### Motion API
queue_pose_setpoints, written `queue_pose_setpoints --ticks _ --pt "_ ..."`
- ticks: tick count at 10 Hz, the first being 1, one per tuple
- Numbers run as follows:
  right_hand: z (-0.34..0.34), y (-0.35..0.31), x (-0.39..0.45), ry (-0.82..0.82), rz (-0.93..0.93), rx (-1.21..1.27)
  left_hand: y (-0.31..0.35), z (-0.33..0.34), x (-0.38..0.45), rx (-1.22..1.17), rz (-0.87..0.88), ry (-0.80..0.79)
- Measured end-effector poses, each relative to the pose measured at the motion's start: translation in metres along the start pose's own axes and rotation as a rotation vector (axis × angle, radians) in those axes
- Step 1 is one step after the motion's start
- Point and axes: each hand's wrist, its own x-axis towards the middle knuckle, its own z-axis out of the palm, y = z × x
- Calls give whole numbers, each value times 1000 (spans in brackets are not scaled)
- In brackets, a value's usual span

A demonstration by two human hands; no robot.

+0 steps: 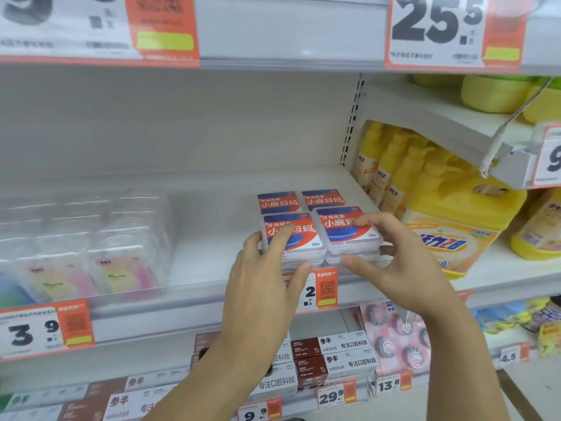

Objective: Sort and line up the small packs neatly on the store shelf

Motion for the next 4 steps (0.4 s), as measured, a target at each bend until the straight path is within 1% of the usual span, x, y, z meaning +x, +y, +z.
queue_pose_setpoints --ticks 4 --pt "3 -4 -2 15 -23 17 5 -5 -5 81 -42 -10"
